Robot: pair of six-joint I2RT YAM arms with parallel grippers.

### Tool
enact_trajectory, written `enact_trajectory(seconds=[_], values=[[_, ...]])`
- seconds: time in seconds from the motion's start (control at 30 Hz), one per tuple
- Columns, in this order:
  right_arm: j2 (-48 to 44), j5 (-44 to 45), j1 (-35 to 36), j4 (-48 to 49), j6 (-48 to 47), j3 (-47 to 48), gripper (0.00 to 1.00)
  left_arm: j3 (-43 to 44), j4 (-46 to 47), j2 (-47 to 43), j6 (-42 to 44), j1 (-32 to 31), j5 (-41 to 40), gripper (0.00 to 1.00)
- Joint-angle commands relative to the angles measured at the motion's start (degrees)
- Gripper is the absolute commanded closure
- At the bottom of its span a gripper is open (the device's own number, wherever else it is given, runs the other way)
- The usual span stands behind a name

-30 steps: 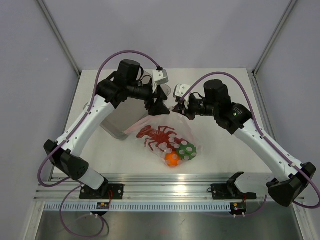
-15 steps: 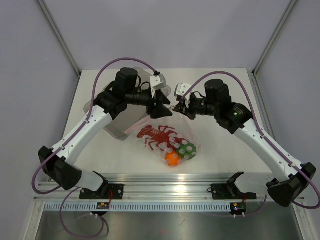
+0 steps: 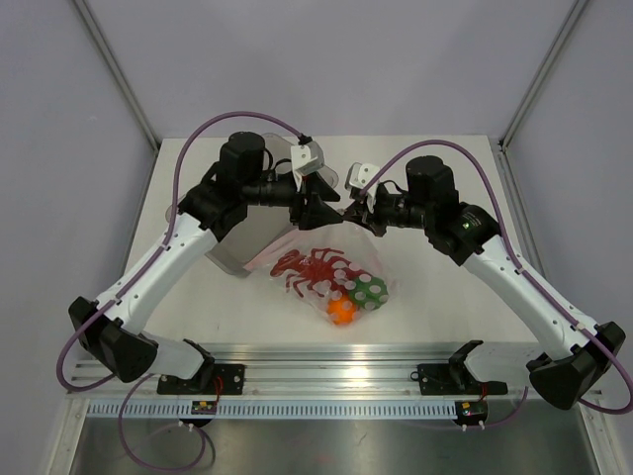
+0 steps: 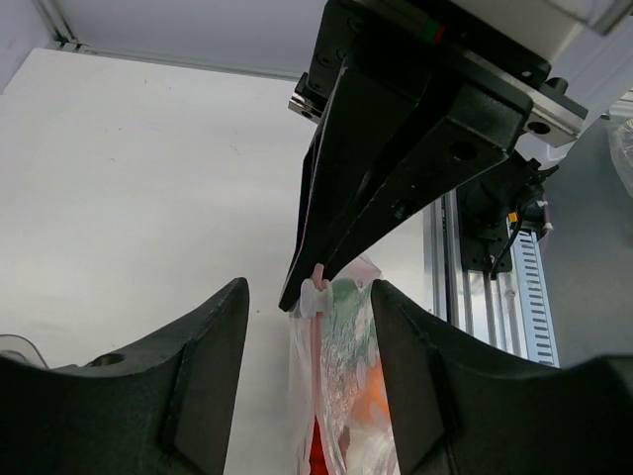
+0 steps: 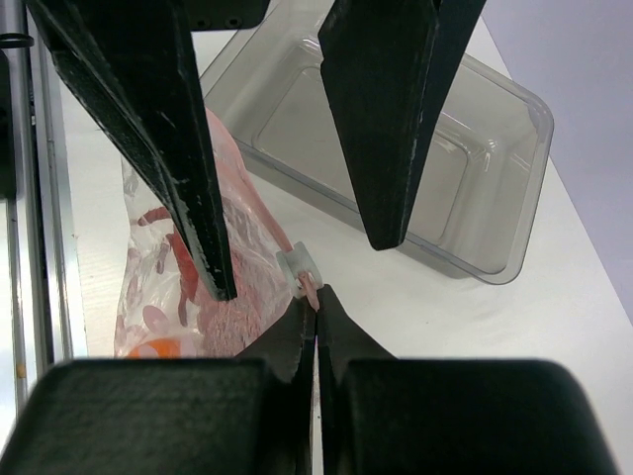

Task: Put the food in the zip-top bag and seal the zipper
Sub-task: Zip the zipper food storage bag at the center of the board.

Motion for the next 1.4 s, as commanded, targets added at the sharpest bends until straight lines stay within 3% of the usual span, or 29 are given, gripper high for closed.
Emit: enact_trajectory(seconds=[0.0,0.2,0.4,0.53,0.57,0.9,1.0,1.17,1.37], values=[[-1.55,-1.34,-0.66,4.31,0.66,0.35,1.0,0.76,2.46,1.06,-0.14,-0.46,1.42,0.46],[-1.64,-1.34,-0.66,4.48,0.75,0.26,1.0,1.11,2.02,1.85,0.04,-0.46,2.12,0.5],[-1.72,-1.25,-0.66,4.57,0.92,0.26,1.0,1.2,1.49,1.94,0.04,-0.54,2.12,0.6],[-2.16,-0.9,-0.74,5.01,1.1,-0.09,1.0,1.82,0.44,2.29,0.56,-0.54,2.56,0.85],[-2.17,-0.81,-0.66,5.18,1.36,-0.09,1.0,1.99,-0.08,2.56,0.83,-0.54,2.82,1.0],[-5.94,-0.56,-1.18,6.23,2.77,-3.69,1.0,3.4,-3.34,4.84,1.88,-0.54,9.14,1.0],[-8.31,2.33,-1.18,13.4,7.33,-7.54,1.0,3.75,-3.78,5.81,1.45,-0.54,10.11,1.0],[-14.03,10.78,-1.36,25.48,13.92,-14.85,1.0,2.96,-3.61,6.69,0.3,-0.54,8.71,1.0],[-14.91,13.6,-1.27,24.26,14.81,-15.21,1.0,-1.34,2.18,3.01,-1.8,-0.54,3.97,1.0]])
